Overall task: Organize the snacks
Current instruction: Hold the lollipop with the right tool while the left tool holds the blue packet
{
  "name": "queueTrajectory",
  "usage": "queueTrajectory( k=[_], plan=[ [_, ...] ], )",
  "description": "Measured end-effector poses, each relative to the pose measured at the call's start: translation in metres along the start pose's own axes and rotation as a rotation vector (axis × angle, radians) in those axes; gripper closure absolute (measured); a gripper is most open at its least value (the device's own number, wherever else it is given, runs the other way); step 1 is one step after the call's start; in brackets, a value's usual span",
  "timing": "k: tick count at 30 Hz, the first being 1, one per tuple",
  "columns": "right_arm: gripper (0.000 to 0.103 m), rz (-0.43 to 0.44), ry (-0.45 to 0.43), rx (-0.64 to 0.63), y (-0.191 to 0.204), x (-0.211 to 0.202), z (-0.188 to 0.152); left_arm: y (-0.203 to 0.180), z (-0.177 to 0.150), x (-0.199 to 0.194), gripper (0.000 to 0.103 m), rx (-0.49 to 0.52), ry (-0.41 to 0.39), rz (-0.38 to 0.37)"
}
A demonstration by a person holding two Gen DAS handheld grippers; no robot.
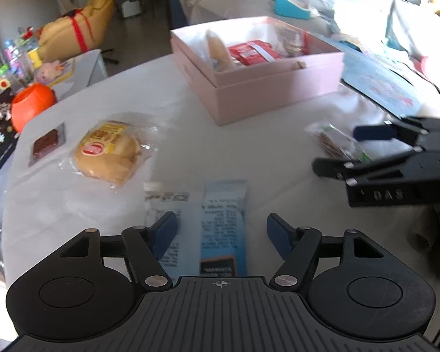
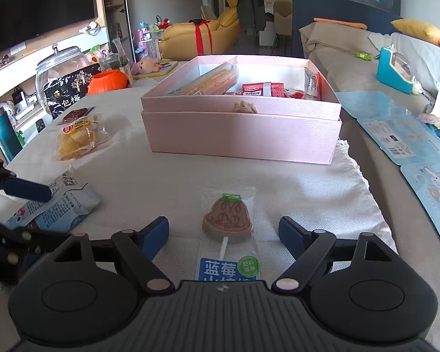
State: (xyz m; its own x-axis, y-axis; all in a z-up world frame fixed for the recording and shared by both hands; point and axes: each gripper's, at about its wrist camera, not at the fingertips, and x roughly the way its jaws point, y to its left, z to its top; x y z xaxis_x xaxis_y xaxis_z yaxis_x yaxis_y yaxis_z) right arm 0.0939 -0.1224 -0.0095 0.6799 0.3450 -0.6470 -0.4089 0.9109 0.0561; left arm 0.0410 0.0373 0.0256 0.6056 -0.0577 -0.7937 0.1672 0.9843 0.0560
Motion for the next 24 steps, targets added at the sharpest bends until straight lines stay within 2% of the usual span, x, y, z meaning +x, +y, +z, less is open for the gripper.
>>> queueTrajectory(
  k=[2, 7, 12, 15, 22, 24],
  plan=[
    [0.02, 0.0, 0.001, -0.002, 0.001, 0.0, 0.0, 0.002, 0.003, 0.0, 0.032, -0.006, -0.003, 0.017],
    [0.019, 0.0, 0.002, -0.004, 0.001, 0.0, 0.0, 0.006, 0.006, 0.001, 0.032, 0.025, -0.001, 0.124],
    [0.019, -0.001, 0.002, -0.004, 0.001, 0.0, 0.0, 0.006, 0.006, 0.01, 0.031, 0.031, 0.037, 0.098],
    [0.018, -0.001, 0.002, -0.004, 0.001, 0.0, 0.0, 0.002, 0.006, 0.013, 0.026, 0.047, 0.041, 0.1],
    [0.017, -0.001, 0.003, -0.006, 0.002, 0.001, -0.001, 0.007, 0.008, 0.015, 0.016, 0.011, 0.044, 0.044],
    [0.017, -0.001, 0.003, -0.007, 0.002, 0.001, -0.001, 0.012, 0.009, 0.014, 0.015, -0.009, 0.036, 0.024]
  ],
)
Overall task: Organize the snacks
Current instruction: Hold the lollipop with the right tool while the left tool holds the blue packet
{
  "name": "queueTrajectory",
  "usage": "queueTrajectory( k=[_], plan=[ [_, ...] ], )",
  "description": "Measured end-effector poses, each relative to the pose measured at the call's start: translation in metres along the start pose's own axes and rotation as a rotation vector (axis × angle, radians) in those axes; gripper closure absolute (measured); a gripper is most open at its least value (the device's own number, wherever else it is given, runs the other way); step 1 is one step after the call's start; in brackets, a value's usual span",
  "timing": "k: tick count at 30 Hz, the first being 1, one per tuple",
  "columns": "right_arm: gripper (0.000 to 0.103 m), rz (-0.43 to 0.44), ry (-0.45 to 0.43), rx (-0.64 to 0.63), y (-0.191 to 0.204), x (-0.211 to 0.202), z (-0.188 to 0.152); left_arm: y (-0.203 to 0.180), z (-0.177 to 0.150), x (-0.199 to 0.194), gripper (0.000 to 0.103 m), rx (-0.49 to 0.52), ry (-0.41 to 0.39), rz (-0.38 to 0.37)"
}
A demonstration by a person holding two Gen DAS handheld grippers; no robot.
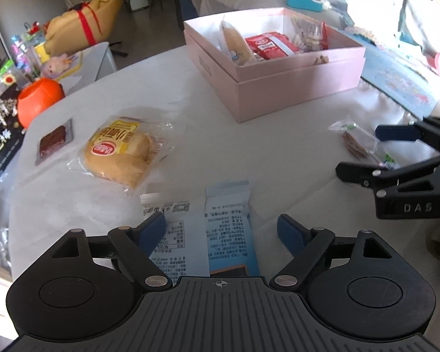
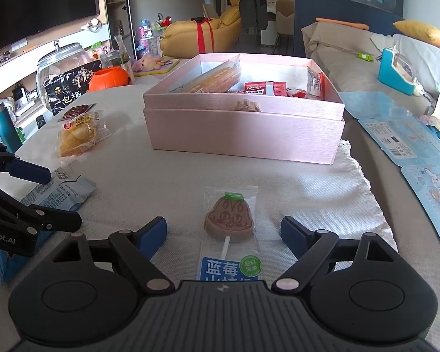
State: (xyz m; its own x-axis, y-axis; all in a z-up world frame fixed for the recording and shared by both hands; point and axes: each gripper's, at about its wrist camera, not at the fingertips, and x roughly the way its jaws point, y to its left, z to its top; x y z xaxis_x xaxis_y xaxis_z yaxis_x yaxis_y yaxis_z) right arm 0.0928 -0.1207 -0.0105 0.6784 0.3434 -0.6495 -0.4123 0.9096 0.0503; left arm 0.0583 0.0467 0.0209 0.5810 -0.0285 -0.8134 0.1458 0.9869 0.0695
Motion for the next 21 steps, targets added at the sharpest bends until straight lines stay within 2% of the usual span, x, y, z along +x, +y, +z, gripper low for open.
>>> queueTrajectory(
  k=[2, 4, 6, 9, 12, 16, 21],
  plan=[
    [0.017, 0.0, 0.0, 0.0, 0.0, 0.0, 0.0, 0.006, 0.002, -0.003, 0.019, -0.025, -0.009, -0.013],
    [0.017, 0.0, 0.0, 0.0, 0.0, 0.0, 0.0, 0.011, 0.004, -0.005, 0.025, -0.034, -0.019, 0.019],
    [0.017, 0.0, 0.0, 0.0, 0.0, 0.0, 0.0, 0.017, 0.006, -0.005, 0.025, -0.032, -0.014, 0.066],
    [0.017, -0.001, 0.0, 0.0, 0.0, 0.0, 0.0, 0.026, 0.006, -0.001, 0.025, -0.049, 0.009, 0.093],
    [0.017, -0.001, 0.0, -0.001, 0.0, 0.0, 0.0, 0.035, 0.005, 0.007, 0.023, -0.076, 0.03, 0.085],
    [0.017, -0.001, 0.0, -0.001, 0.0, 0.0, 0.0, 0.047, 0.002, 0.012, 0.018, -0.135, 0.014, 0.061],
    [0.016, -0.001, 0.001, -0.003, 0.001, 0.0, 0.0, 0.053, -0.003, 0.01, 0.018, -0.16, -0.006, 0.054]
  ],
)
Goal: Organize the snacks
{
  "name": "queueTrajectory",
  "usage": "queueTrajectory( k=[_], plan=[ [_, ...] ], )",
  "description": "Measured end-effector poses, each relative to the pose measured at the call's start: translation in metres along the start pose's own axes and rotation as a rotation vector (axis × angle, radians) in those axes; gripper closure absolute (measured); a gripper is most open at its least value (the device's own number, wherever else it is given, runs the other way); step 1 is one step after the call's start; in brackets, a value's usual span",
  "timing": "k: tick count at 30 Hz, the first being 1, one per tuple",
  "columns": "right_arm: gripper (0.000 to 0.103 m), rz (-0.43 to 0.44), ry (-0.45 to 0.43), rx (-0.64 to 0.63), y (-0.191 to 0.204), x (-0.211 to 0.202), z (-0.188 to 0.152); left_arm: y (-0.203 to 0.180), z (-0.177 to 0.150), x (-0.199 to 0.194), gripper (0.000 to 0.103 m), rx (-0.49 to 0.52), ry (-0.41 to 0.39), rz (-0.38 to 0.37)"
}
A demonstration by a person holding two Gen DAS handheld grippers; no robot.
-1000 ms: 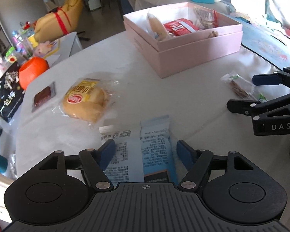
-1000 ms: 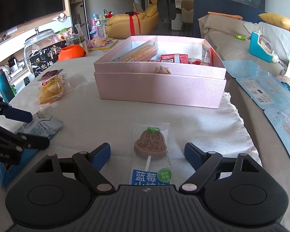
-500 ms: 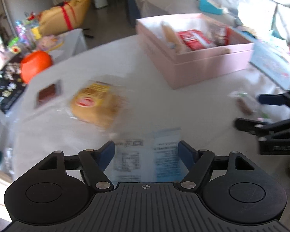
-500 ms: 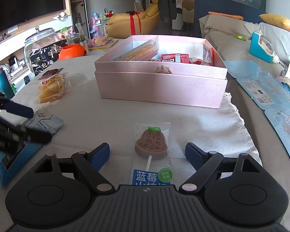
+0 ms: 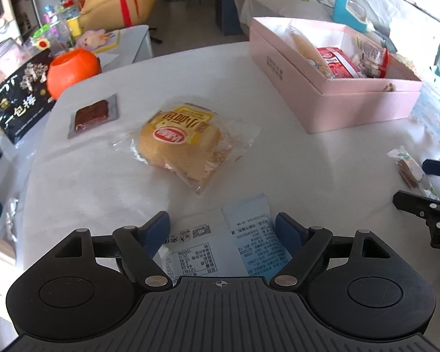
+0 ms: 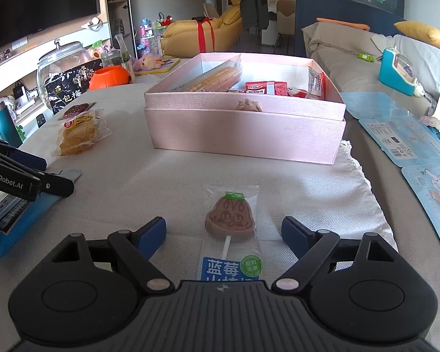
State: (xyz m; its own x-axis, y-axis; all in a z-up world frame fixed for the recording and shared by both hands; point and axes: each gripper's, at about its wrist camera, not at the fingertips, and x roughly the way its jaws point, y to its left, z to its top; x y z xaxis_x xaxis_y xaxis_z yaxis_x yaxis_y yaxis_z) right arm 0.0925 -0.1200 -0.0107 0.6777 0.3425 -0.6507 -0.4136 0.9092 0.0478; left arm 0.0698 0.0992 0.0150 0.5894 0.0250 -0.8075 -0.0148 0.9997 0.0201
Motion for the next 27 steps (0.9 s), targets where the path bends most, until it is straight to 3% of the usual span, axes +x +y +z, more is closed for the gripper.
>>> queueTrajectory(
  k=[3, 6, 9, 14, 19, 27],
  plan=[
    [0.016, 0.0, 0.0, 0.0, 0.0, 0.0, 0.0, 0.01, -0.001, -0.019, 0.028, -0.067, -0.073, -0.046],
    [0.016, 0.0, 0.0, -0.001, 0.0, 0.0, 0.0, 0.018, -0.001, -0.043, 0.029, -0.101, -0.114, -0.005],
    [0.016, 0.0, 0.0, -0.001, 0.0, 0.0, 0.0, 0.026, -0.005, -0.05, 0.029, -0.133, -0.083, 0.027],
    [0.016, -0.001, 0.001, -0.003, 0.001, 0.001, -0.001, 0.028, -0.013, -0.035, 0.029, -0.182, -0.028, -0.012],
    [0.015, 0.0, 0.002, -0.004, 0.001, 0.001, -0.001, 0.007, -0.009, -0.02, 0.028, -0.12, -0.02, -0.051],
    [0.014, 0.0, 0.002, -0.005, 0.001, 0.0, -0.001, -0.013, -0.007, 0.0, 0.01, -0.048, 0.005, -0.024]
  ],
)
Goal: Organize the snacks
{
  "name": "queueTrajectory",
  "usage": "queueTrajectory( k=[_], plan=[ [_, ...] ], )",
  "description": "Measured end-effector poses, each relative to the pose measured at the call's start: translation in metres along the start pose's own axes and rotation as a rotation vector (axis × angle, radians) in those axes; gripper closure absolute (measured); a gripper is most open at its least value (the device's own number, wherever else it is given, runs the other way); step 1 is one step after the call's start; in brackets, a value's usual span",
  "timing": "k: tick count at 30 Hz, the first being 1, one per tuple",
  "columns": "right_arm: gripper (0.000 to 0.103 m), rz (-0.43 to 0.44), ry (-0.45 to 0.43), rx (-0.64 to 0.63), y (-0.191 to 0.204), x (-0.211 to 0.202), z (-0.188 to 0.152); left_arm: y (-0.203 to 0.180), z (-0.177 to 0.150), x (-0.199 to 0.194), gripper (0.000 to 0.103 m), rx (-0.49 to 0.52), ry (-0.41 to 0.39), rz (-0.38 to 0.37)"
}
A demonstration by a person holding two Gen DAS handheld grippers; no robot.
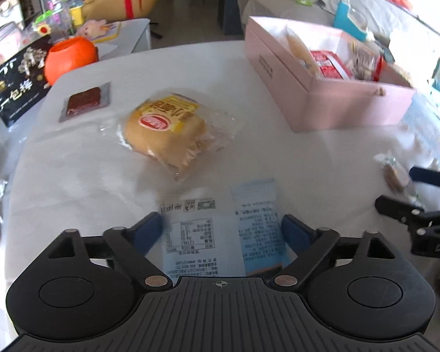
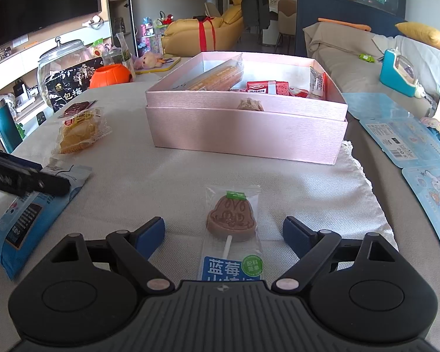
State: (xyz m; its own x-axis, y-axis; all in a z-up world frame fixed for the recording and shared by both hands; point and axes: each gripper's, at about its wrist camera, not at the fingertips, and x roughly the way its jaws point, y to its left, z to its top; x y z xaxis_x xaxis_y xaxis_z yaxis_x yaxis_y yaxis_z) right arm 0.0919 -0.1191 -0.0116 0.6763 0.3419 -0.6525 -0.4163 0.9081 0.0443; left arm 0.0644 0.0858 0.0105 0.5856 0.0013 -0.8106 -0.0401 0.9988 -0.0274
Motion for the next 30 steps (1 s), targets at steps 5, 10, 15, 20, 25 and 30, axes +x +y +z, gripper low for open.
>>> queueTrajectory(
  k=[5, 10, 15, 20, 25, 30],
  plan=[
    [0.014, 0.0, 0.0, -0.001, 0.0, 0.0, 0.0, 0.0, 0.004, 0.003, 0.009, -0.01, -0.001, 0.0],
    [0.014, 0.0, 0.001, -0.002, 0.0, 0.0, 0.0, -0.002, 0.002, 0.003, 0.009, 0.002, -0.008, 0.009],
    [0.011, 0.008, 0.007, -0.011, 0.0, 0.002, -0.001, -0.005, -0.004, 0.0, 0.011, -0.005, -0.05, 0.031],
    [0.0, 0.022, 0.033, -0.044, 0.003, 0.006, 0.002, 0.001, 0.002, -0.03, 0.014, -0.113, -0.142, -0.127],
    [0.0, 0.038, 0.045, -0.07, 0.001, 0.007, 0.003, -0.016, 0.001, -0.092, 0.014, -0.076, -0.349, -0.131],
    [0.0, 0.047, 0.049, -0.084, -0.001, 0.006, 0.004, -0.024, -0.016, -0.123, 0.013, -0.06, -0.508, -0.14]
  ],
)
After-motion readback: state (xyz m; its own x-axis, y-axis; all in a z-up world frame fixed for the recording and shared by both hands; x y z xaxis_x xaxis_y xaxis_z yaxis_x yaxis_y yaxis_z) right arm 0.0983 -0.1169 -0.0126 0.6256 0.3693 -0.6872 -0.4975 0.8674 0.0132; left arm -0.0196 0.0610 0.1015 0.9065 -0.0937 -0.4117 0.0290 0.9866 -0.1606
